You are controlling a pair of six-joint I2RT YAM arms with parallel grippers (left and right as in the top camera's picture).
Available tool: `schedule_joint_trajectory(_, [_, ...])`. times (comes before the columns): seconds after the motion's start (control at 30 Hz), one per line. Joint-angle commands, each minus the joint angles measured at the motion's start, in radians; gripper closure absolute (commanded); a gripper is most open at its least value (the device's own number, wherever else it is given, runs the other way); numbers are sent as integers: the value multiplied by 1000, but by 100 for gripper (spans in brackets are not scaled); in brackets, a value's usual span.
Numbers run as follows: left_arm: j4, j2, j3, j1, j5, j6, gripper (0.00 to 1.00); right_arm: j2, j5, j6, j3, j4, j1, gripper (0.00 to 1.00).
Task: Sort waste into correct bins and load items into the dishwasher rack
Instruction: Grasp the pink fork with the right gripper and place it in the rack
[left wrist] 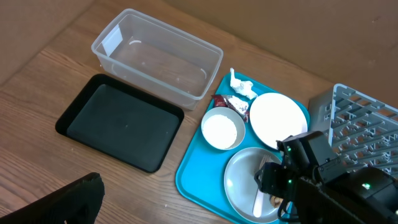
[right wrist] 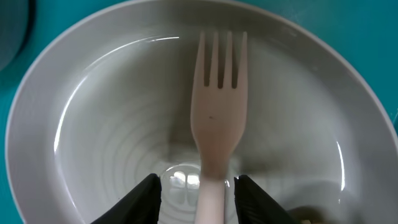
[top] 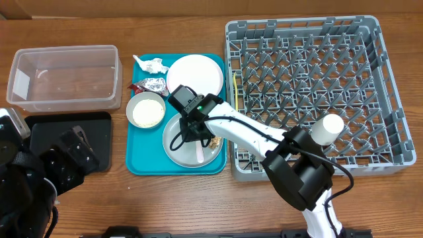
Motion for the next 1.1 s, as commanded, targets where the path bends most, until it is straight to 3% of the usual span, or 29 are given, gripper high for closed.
schedule_joint_trajectory(0.0, [2, 2, 6, 10, -14, -7, 0, 21, -4, 63, -10, 5, 3, 59])
schedule_joint_trajectory(0.33, [2, 2, 6, 10, -15, -7, 0, 56, -5, 102, -11, 0, 0, 68])
schedule_joint_trajectory(0.43, [2, 2, 6, 10, -14, -7, 0, 55, -12, 109, 0, -27, -2, 87])
schedule_joint_trajectory(0.57, [2, 2, 6, 10, -15, -7, 0, 46, 34, 108, 65, -119, -3, 92])
schedule_joint_trajectory(0.87, [2, 2, 6, 10, -14, -7, 0, -53, 109, 68, 266, -323, -2, 94])
schedule_joint_trajectory(1.07, [2, 2, 6, 10, -14, -7, 0, -157, 110, -26, 352, -345, -42, 90])
